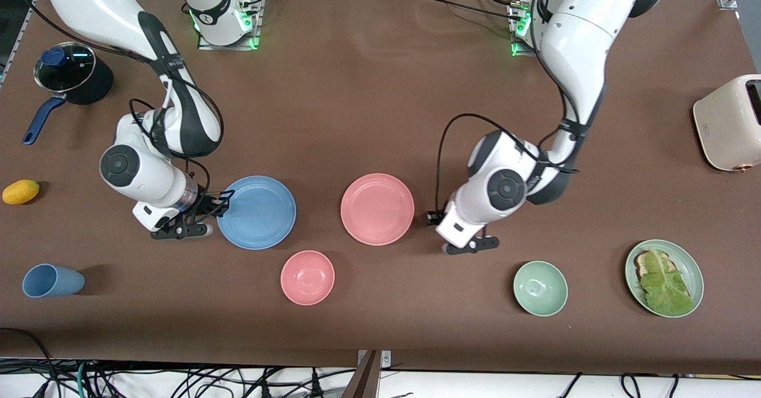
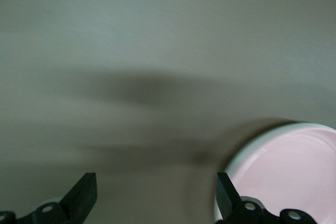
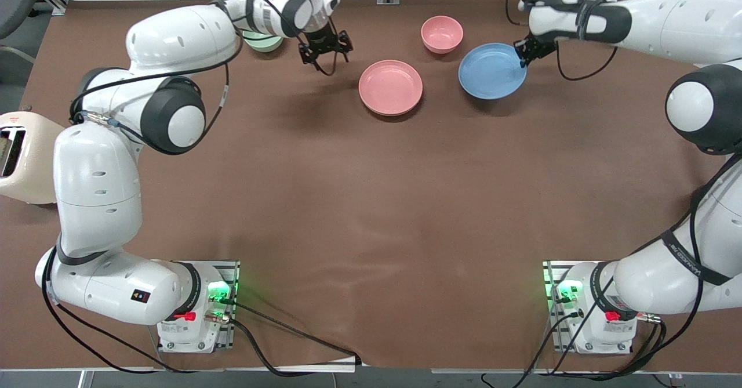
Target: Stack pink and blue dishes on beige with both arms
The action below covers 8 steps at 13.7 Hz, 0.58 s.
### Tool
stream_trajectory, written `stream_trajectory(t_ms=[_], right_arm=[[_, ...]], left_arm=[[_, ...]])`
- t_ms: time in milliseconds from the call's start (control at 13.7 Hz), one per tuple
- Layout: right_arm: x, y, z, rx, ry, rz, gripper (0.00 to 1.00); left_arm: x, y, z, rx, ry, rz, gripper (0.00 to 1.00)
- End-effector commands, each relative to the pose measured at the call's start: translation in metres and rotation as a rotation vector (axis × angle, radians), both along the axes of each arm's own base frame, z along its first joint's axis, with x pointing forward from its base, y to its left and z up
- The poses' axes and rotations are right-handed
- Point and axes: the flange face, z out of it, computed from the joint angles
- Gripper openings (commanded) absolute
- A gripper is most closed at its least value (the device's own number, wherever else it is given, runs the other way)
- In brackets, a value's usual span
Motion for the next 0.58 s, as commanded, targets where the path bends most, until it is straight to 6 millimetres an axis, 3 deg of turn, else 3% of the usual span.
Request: stream_trajectory(t_ms=[0, 219, 510], right_arm=[[0.01, 0.026, 0.038, 0.051, 0.023, -0.032, 0.0], [0.006, 0.079, 0.047, 0.056, 0.014, -0.116, 0.0], [-0.012, 0.196, 0.013, 0.077, 0.001, -0.284, 0.0]], left_arm=[[0.013, 0.064, 0.023, 0.014, 0.046, -0.036, 1.0], [0.028, 0.145, 0.03, 0.006, 0.069, -0.077, 1.0], [0.037, 0.23, 0.04, 0.011, 0.063, -0.128, 1.0]])
